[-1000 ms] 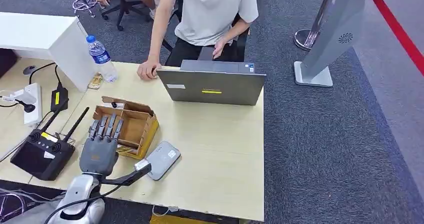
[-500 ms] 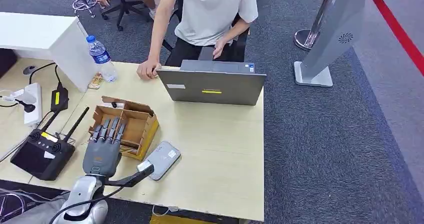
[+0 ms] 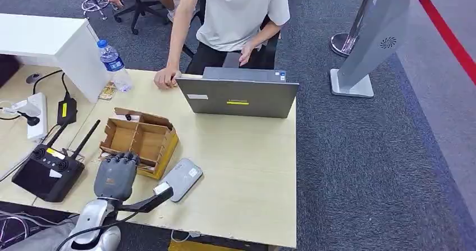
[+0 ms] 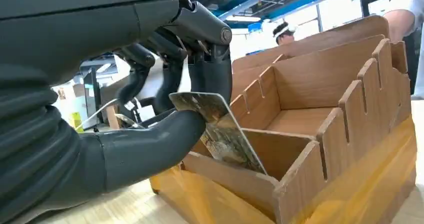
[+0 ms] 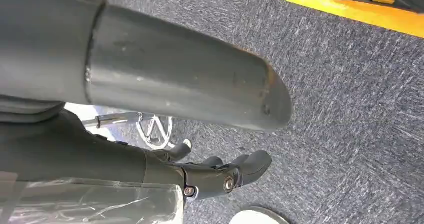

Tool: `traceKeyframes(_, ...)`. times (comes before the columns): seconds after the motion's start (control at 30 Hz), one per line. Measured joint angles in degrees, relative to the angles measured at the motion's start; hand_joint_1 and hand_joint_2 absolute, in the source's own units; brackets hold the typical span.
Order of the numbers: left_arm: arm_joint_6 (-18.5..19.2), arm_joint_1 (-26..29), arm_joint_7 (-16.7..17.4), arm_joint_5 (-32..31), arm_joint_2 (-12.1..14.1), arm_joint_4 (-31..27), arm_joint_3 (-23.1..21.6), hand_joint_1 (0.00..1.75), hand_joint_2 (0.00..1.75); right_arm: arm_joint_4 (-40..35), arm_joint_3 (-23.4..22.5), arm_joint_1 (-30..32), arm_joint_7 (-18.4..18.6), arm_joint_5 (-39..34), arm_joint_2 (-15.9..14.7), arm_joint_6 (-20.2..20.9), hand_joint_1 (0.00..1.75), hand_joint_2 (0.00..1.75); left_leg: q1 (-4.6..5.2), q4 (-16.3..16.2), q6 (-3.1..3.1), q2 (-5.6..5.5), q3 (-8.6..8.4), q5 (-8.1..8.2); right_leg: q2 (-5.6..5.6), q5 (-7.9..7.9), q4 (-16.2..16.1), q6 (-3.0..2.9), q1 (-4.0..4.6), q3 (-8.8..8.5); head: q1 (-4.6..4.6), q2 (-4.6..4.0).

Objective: Pass the card to the sensor for recognition and then transmit it.

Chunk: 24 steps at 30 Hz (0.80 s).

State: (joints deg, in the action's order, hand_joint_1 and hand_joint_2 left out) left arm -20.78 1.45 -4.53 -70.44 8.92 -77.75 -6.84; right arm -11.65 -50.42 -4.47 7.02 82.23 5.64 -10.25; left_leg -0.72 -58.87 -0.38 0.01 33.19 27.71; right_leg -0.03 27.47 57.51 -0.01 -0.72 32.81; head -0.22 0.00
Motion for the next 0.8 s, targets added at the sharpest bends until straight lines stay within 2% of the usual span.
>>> traceKeyframes(0.1,0.5,0.2,-1.0,0.9,0.2,0.0,0.0,1.75,1.75,0.0,0.0,0.0,0.0,0.0,0.0,0.0,0.0,0.0,0.0,0.0,0.0,0.0,0.0,0.0,0.0,0.0,0.0,0.0,0.0,-0.01,0.0,0.0)
traceKeyframes(0.3,-2.9,1.8,-3.1,1.2,0.2,-1.8,0.0,1.75,1.75,0.0,0.0,0.0,0.0,-0.1,0.0,0.0,0.0,0.0,0.0,0.0,0.0,0.0,0.0,0.0,0.01,0.0,0.0,0.0,0.0,0.0,-0.02,0.0)
traceKeyframes(0.6,-5.6,7.7,-4.7,0.5,0.6,-15.6,-2.5,1.75,1.75,0.0,-0.1,0.1,-0.3,-1.3,-0.3,0.0,0.0,0.0,0.0,0.0,-0.02,0.02,0.01,0.03,0.02,0.01,0.0,0.0,0.0,0.03,0.0,0.0)
traceKeyframes(0.8,-5.5,7.4,-5.6,3.3,1.9,-22.3,-4.2,1.75,1.75,0.0,-0.1,0.1,-0.5,-0.9,-0.5,0.0,0.0,0.0,0.0,0.0,-0.03,0.01,-0.02,0.01,0.01,0.0,0.0,0.0,0.0,0.04,-0.02,0.0)
